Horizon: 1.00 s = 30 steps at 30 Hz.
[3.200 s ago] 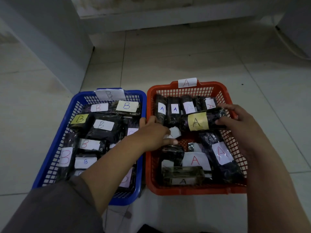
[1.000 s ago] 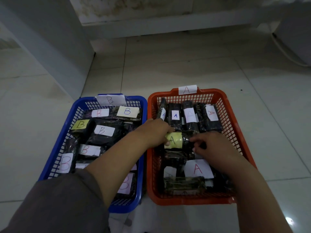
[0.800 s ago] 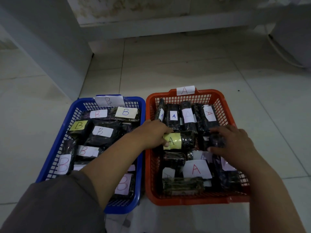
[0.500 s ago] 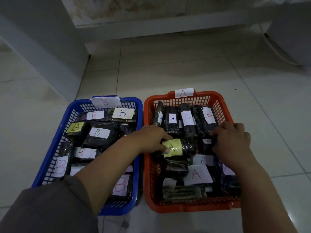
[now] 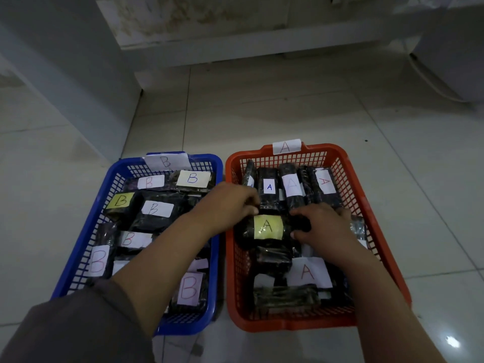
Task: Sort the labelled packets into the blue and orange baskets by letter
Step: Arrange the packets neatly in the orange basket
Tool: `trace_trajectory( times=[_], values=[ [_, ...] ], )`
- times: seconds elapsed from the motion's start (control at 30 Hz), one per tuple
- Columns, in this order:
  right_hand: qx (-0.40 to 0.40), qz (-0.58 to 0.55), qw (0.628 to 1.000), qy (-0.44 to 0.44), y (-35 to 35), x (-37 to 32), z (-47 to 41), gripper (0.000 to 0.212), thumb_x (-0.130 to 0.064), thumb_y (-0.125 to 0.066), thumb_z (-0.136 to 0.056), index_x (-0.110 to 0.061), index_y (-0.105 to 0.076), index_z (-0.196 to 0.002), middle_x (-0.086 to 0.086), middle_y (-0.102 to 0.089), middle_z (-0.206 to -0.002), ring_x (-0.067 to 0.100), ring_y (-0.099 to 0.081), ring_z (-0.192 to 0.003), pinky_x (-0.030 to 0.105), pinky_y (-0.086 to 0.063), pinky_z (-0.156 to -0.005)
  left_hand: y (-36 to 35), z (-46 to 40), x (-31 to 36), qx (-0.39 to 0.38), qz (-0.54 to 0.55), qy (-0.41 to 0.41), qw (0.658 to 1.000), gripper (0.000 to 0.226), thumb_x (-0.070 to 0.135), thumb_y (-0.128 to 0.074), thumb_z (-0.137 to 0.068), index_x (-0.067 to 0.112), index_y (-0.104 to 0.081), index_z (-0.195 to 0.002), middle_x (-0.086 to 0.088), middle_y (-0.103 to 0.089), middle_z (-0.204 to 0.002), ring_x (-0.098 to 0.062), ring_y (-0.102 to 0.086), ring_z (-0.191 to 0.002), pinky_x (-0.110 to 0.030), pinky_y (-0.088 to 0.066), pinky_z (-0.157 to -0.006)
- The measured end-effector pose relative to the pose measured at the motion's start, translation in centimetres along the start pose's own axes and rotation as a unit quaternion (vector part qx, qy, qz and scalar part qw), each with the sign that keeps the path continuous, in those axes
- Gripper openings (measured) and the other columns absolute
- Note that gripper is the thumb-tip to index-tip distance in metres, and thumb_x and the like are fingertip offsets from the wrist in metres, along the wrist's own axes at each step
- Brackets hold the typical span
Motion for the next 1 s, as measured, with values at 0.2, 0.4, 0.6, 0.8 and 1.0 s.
trace_trajectory(
  times=[0.2, 0.4, 0.6, 0.8, 1.0],
  values=[
    [0.014, 0.041, 0.999, -0.012, -0.5, 0.0, -0.5, 0.044, -0.042, -0.063, -0.085, -0.035, -0.054, -0.128, -0.005, -0.058, -0.126, 0.015, -0.041, -0.123, 0.042, -0.015, -0.101, -0.4, 0.1, -0.3, -0.005, -0.068, -0.036, 0.997, 0.025, 0.031, -0.062, -0.088, 0.025, -0.067, -0.112, 0.008, -0.068, -0.109, -0.007, -0.059, -0.100, -0.031, -0.047, -0.094],
    [0.047, 0.065, 0.996, -0.037, -1.0, -0.3, -0.7, 0.036, -0.039, -0.063, -0.086, -0.034, -0.056, -0.121, -0.004, -0.065, -0.110, 0.017, -0.046, -0.116, 0.045, -0.016, -0.101, -1.4, -0.8, 0.3, -0.020, -0.196, -0.040, 0.980, 0.035, 0.043, -0.066, -0.082, 0.022, -0.067, -0.110, 0.001, -0.067, -0.106, -0.019, -0.058, -0.101, -0.033, -0.043, -0.092],
    [0.034, 0.054, 0.997, -0.043, -1.2, -0.2, -0.8, 0.037, -0.043, -0.056, -0.089, -0.036, -0.050, -0.125, -0.002, -0.065, -0.115, 0.021, -0.044, -0.119, 0.044, -0.015, -0.101, -0.8, -0.2, 0.8, 0.006, -0.213, -0.009, 0.977, 0.037, 0.044, -0.061, -0.086, 0.027, -0.063, -0.118, -0.002, -0.057, -0.113, -0.020, -0.045, -0.107, -0.029, -0.029, -0.085],
    [-0.022, 0.023, 0.998, -0.046, -0.9, -0.4, -0.5, 0.053, -0.051, -0.059, -0.085, -0.038, -0.045, -0.134, 0.003, -0.057, -0.129, 0.020, -0.037, -0.129, 0.046, -0.013, -0.108, -1.9, -0.1, -0.5, -0.090, -0.115, 0.073, 0.987, 0.059, 0.041, -0.068, -0.081, 0.038, -0.045, -0.136, -0.005, -0.035, -0.123, -0.029, -0.026, -0.117, -0.036, -0.029, -0.094],
    [0.031, 0.006, 0.996, -0.079, -0.9, -1.0, -0.2, 0.049, -0.048, -0.069, -0.078, -0.037, -0.052, -0.123, 0.001, -0.062, -0.117, 0.019, -0.040, -0.126, 0.048, -0.011, -0.108, -2.3, -0.1, -0.1, -0.049, -0.151, 0.057, 0.986, 0.058, 0.041, -0.070, -0.079, 0.026, -0.047, -0.130, -0.006, -0.041, -0.125, -0.026, -0.023, -0.115, -0.035, -0.025, -0.090]
  ],
)
Point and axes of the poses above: each hand's wrist, its own z-axis away from the middle knuckle, its own y-axis out of the back of the hand, x = y × z, the point moved 3 cm from there along -z, towards the middle knuckle
